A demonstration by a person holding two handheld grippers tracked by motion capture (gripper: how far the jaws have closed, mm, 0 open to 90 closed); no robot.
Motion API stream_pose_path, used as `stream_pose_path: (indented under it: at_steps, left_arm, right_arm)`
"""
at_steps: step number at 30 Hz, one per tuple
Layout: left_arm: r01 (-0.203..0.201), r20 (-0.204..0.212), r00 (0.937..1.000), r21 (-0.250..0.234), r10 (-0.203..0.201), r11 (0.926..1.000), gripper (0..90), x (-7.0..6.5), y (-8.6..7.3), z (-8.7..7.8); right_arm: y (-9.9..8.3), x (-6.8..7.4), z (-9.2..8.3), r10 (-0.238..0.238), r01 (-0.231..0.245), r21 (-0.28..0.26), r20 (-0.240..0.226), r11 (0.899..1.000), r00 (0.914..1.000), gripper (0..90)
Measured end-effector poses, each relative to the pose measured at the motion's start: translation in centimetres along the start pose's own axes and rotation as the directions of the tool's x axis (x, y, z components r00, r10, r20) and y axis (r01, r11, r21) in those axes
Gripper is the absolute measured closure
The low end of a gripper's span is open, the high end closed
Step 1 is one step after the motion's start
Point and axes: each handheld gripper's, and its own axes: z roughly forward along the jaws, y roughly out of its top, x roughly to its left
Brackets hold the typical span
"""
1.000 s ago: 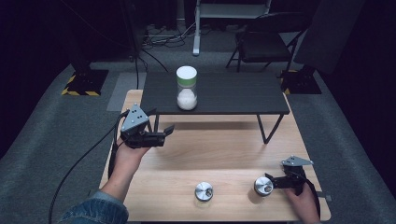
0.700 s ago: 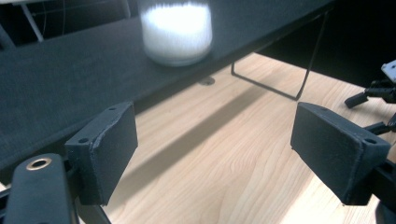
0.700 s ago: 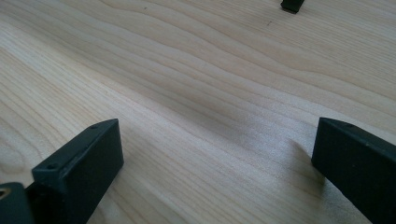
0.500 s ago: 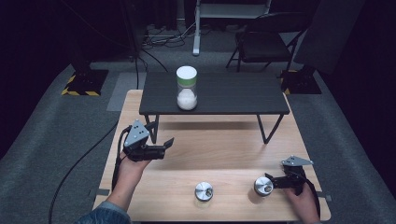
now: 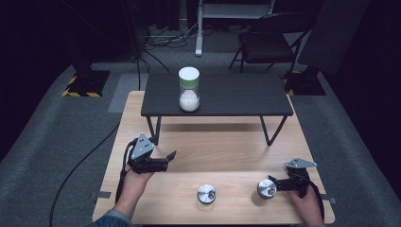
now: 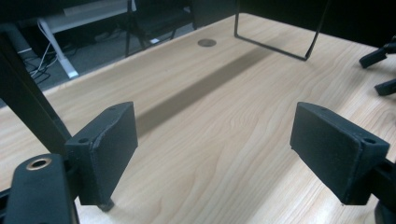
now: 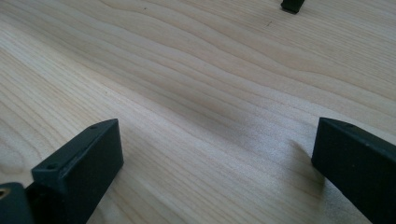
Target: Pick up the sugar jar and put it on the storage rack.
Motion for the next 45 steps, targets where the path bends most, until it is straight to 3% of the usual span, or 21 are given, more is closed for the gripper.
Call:
stream_pose_path:
  at_steps: [11, 28, 39, 45]
  left_arm:
    - [0.017, 0.010, 0.9998, 0.048, -0.018, 0.9987, 15.1, -0.2, -1.7, 1.0]
    - [0.073, -0.026, 0.9972, 0.113, -0.070, 0.9910, 14.9, -0.2, -4.3, 2.0]
    - [0.096, -0.029, 0.9953, 0.183, -0.092, 0.9784, 14.1, 0.2, -4.6, 3.1]
    - [0.101, -0.026, 0.9949, 0.237, -0.098, 0.9664, 13.6, 0.2, -4.6, 3.9]
  right_arm:
    - [0.0, 0.0, 0.0, 0.000, 0.000, 0.000, 0.000, 1.000, 1.0000, 1.6]
    - [0.0, 0.0, 0.0, 0.000, 0.000, 0.000, 0.000, 1.000, 1.0000, 1.5]
    - [0.0, 0.0, 0.0, 0.000, 0.000, 0.000, 0.000, 1.000, 1.0000, 1.6]
    - [0.0, 0.0, 0.0, 0.000, 0.000, 0.000, 0.000, 1.000, 1.0000, 1.5]
